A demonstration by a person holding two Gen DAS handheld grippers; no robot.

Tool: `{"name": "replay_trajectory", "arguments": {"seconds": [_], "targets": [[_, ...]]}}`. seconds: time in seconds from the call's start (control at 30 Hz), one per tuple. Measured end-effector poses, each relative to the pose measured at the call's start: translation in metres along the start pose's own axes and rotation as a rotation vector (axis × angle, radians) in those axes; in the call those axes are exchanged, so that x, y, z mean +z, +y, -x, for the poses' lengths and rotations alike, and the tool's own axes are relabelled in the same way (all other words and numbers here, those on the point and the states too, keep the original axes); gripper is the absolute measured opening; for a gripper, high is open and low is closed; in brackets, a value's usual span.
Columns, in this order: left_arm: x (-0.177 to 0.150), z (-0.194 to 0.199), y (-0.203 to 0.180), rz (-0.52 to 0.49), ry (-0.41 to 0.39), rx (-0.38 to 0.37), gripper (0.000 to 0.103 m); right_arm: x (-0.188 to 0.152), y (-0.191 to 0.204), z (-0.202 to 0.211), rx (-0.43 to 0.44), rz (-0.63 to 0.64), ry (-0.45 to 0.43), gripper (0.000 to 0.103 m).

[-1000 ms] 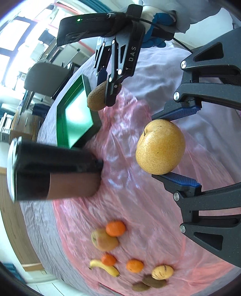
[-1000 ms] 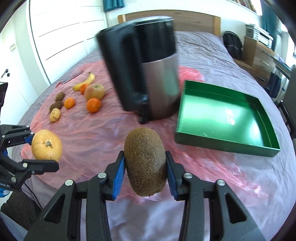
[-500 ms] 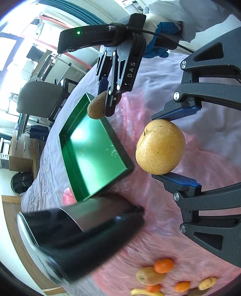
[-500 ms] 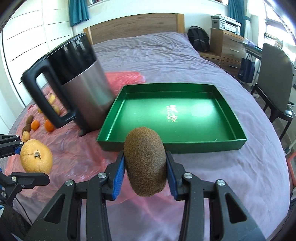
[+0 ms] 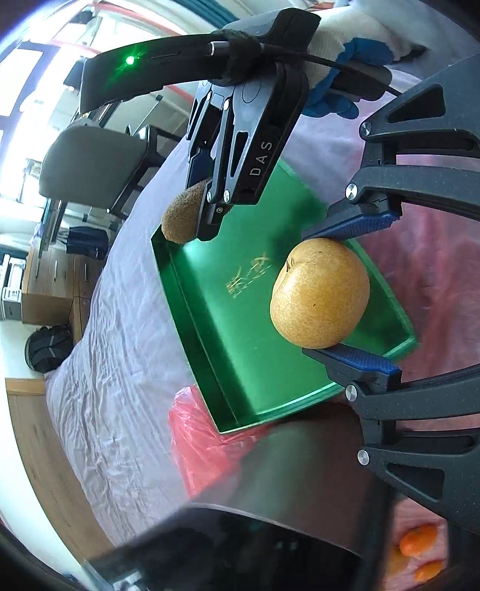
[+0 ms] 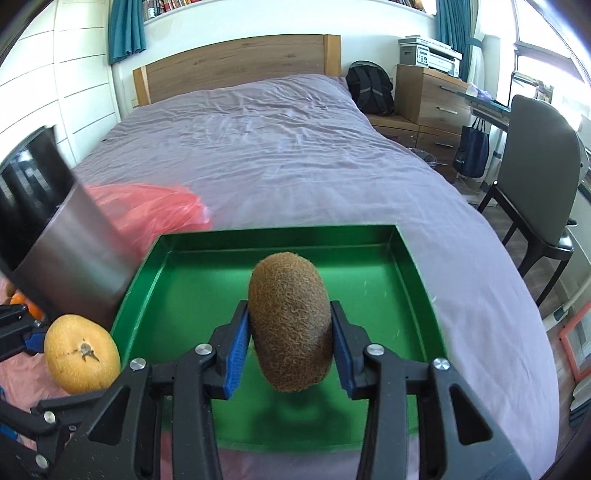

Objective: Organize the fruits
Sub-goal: 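Lower and release the pear and kiwi into the green tray with both tools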

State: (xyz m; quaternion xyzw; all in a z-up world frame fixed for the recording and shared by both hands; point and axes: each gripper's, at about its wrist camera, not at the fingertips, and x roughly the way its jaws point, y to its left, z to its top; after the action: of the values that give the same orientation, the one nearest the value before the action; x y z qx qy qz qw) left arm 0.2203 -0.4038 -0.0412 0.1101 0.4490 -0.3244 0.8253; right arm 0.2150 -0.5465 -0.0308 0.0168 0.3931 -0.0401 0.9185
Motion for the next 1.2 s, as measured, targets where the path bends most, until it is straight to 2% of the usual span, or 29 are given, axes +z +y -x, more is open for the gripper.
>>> {"name": "replay_trajectory", "arguments": {"seconds": [0.2, 0.37, 0.57, 0.93, 0.97, 1.0, 1.1, 1.2], "targets": [[0.021, -0.048, 0.015, 0.089, 0.049, 0.047, 0.047, 0.019, -0.024, -0.052, -0.042, -0.029, 0.071, 0.058], [0.020, -0.069, 0.023, 0.114, 0.073, 0.071, 0.047, 0.018, -0.039, -0.080, -0.073, -0.056, 0.126, 0.058], [0.015, -0.089, 0.029, 0.140, 0.107, 0.059, 0.048, 0.013, -0.041, -0.089, -0.084, -0.055, 0.163, 0.058], [0.017, -0.086, 0.022, 0.104, 0.098, 0.073, 0.050, 0.010, -0.041, -0.092, -0.108, -0.068, 0.188, 0.061], [0.017, -0.083, 0.020, 0.095, 0.092, 0.083, 0.054, 0.010, -0.041, -0.092, -0.108, -0.074, 0.186, 0.066], [0.018, -0.079, 0.017, 0.085, 0.082, 0.097, 0.056, 0.009, -0.041, -0.090, -0.108, -0.082, 0.180, 0.076], [0.021, -0.065, 0.011, 0.068, 0.058, 0.110, 0.058, 0.009, -0.041, -0.080, -0.112, -0.090, 0.157, 0.092], [0.021, -0.045, 0.002, 0.048, 0.030, 0.103, 0.061, 0.014, -0.040, -0.057, -0.118, -0.098, 0.109, 0.099]]}}
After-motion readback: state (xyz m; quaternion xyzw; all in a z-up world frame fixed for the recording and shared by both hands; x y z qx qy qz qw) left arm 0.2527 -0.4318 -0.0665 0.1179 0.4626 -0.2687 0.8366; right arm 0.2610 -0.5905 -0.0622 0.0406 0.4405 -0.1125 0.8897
